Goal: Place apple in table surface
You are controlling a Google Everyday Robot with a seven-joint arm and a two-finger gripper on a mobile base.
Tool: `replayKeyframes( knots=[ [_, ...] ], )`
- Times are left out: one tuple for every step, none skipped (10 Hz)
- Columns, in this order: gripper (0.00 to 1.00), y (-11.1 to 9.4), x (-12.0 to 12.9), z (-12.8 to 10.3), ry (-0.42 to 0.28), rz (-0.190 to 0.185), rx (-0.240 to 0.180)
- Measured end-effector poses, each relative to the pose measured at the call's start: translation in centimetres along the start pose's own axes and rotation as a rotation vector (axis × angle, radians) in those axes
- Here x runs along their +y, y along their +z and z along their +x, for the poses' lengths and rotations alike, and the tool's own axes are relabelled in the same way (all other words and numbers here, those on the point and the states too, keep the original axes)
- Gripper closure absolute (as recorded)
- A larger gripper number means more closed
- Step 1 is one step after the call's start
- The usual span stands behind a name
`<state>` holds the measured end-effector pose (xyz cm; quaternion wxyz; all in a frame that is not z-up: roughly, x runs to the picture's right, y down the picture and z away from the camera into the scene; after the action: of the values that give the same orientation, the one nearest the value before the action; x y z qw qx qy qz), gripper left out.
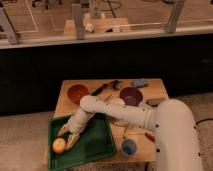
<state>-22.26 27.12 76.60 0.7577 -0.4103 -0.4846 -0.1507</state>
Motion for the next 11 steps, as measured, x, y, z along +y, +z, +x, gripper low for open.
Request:
replayKeyframes(
  knots=[
    [0.40,0.2,0.1,-0.1,0.006,-0.007,-0.002],
    [0.40,0.3,0.3,-0.2,0.011,-0.012,-0.005],
    [0.40,0.4,0.6,-0.2,0.015,-0.019,-0.007],
    [0.40,0.6,0.8,-0.3,0.019,-0.024,-0.010],
    [0.40,0.6,1.0,-0.4,0.021,-0.028,-0.012],
    [0.40,0.8,1.1,-0.5,0.021,-0.033,-0.015],
    [0.40,0.9,1.2,-0.5,0.022,-0.037,-0.020],
    [0.40,0.9,1.3,-0.6,0.021,-0.037,-0.028],
    [0.40,0.8,1.3,-0.6,0.020,-0.035,-0.041],
    [0.40,0.8,1.4,-0.5,0.022,-0.033,-0.063],
    [0.45,0.7,1.3,-0.5,0.024,-0.028,-0.070]
  ],
)
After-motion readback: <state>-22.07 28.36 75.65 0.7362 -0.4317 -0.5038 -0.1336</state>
